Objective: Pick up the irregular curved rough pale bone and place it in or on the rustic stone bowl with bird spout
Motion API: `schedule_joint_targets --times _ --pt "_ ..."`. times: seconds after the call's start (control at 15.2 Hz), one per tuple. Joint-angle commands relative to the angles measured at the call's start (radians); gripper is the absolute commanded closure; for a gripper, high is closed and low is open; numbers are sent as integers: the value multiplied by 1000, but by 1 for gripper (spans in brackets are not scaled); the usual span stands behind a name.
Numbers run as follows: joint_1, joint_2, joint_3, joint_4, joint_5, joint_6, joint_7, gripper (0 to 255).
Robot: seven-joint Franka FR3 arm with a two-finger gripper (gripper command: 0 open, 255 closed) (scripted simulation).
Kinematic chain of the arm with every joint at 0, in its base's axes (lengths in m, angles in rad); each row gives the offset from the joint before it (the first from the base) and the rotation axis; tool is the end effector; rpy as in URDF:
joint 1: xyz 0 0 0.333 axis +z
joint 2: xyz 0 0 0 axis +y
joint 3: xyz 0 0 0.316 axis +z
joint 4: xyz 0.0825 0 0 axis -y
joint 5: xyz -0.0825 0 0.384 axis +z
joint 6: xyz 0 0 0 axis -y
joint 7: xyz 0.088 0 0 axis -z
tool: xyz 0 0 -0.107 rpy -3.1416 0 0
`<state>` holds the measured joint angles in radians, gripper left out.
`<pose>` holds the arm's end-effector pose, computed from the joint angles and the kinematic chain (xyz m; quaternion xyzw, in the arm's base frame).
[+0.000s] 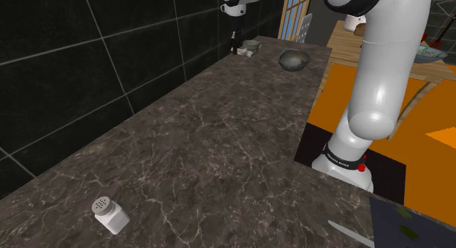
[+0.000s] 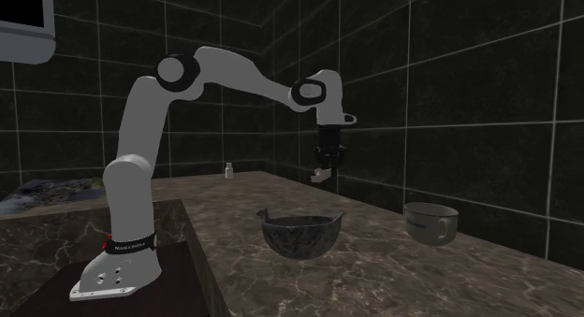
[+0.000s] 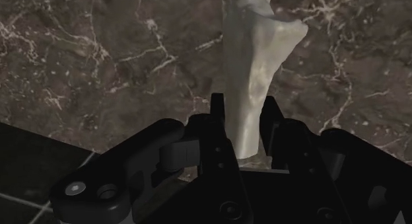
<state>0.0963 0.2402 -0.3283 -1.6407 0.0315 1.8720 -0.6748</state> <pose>0.6188 -0.1263 0.4811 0.9754 0.2194 -0.0084 0.0219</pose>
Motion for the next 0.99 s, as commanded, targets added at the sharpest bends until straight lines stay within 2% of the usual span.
schedule_joint_targets --times 0.0,0.53,0.92 --pt "0 -5 -1 19 -2 -24 0 255" --pt "-3 -7 -3 114 -3 -120 -2 255" --pt "-57 -114 -50 -28 -31 -77 -103 255"
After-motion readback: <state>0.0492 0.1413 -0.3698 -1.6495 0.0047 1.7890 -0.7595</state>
